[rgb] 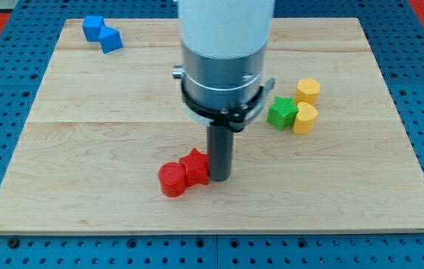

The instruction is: Push the yellow hexagon closerto the red star

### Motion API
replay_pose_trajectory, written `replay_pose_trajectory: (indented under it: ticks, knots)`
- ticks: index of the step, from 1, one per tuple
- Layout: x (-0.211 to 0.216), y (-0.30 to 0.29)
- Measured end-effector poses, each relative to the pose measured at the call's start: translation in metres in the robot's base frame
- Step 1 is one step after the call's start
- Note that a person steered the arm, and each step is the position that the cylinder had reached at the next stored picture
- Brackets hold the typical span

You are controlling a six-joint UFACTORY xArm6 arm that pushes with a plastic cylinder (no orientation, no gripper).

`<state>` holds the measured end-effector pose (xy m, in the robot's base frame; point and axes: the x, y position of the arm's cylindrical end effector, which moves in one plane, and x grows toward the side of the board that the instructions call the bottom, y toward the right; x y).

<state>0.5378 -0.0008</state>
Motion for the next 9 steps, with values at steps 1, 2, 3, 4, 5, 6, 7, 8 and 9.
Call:
replay_pose_trajectory:
  ticks: [1, 2, 3, 4, 5, 6, 7, 8, 9]
  knots:
    - [0.002, 0.026]
    - [-0.002, 0.113]
    - [-0.017, 0.207]
    - [-0.043, 0.270]
    - [-0.090, 0.256]
    - [-0.143, 0.252]
    - [-0.161, 0.203]
    - [-0.152, 0.157]
    - [-0.152, 0.099]
